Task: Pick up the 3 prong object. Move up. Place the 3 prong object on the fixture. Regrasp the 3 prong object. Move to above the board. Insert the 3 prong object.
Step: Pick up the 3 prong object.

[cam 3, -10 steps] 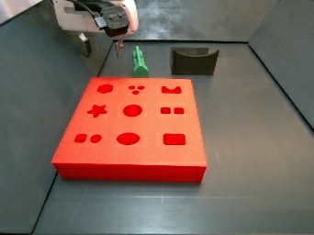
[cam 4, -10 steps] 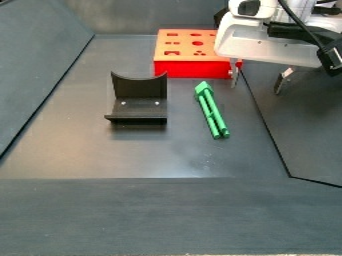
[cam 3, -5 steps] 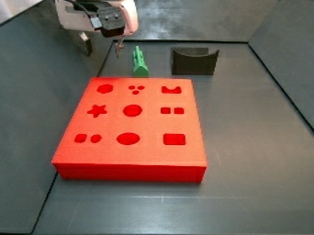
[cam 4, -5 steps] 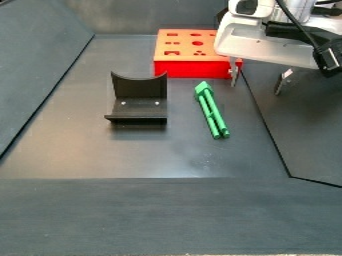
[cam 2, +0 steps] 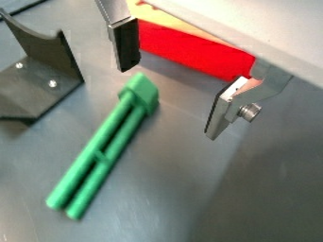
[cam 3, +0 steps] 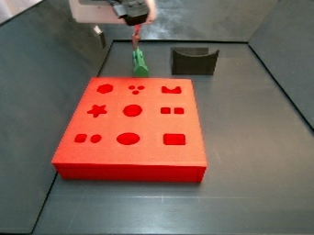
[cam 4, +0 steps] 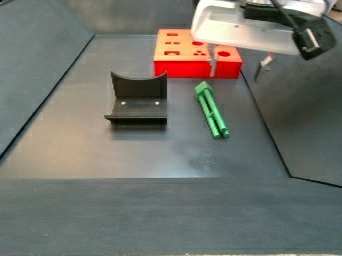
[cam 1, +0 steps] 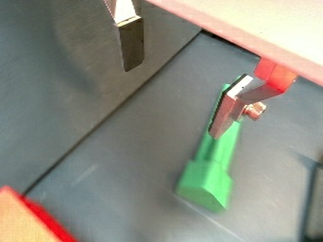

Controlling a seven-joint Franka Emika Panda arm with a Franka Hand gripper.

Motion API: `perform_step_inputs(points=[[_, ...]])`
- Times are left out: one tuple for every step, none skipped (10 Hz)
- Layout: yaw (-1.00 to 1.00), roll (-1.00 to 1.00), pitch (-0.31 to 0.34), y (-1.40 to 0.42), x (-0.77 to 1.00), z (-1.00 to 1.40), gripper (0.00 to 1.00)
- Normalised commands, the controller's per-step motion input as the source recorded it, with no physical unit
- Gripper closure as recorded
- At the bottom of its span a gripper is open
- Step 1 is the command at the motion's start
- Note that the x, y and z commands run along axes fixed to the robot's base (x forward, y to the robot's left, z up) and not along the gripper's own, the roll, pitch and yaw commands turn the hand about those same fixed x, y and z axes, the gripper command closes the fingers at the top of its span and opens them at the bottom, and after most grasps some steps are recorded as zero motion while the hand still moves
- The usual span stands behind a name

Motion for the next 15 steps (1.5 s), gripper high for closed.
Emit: perform_step_inputs(points=[[0.58,-0.19,-0.020,0.00,0.49,-0.82,0.00],[0.72,-0.21,-0.011,0.00,0.39,-0.79,0.00],[0.69,-0.23,0.000,-0.03,0.32,-0.57,0.00],[0.47,-0.33,0.000,-0.02,0.32,-0.01,0.00],[0.18,-0.40,-0.066,0.00,0.37,0.23,0.00],[0.17,-0.07,-0.073,0.00,0.13,-0.17,0.00],[0.17,0.00,-0.061,0.00,0.08,-0.30,0.00],[0.19,0.04,-0.087,0.00,0.00,-0.41,0.00],[0.23,0.15,-0.097,-0.03,0.00,-0.57,0.00],[0.19,0.03,-0.060,0.00,0.00,-0.27,0.00],[0.05,0.00,-0.030,-0.12,0.00,0.00,0.00],[0.00,0.00,-0.077,-0.24,0.00,0.00,0.00],[-0.18,0.00,-0.141,-0.29,0.12,0.07,0.00],[-0.21,0.00,-0.217,-0.29,0.01,0.06,0.00],[-0.09,0.12,-0.286,-0.19,0.00,-0.31,0.00]])
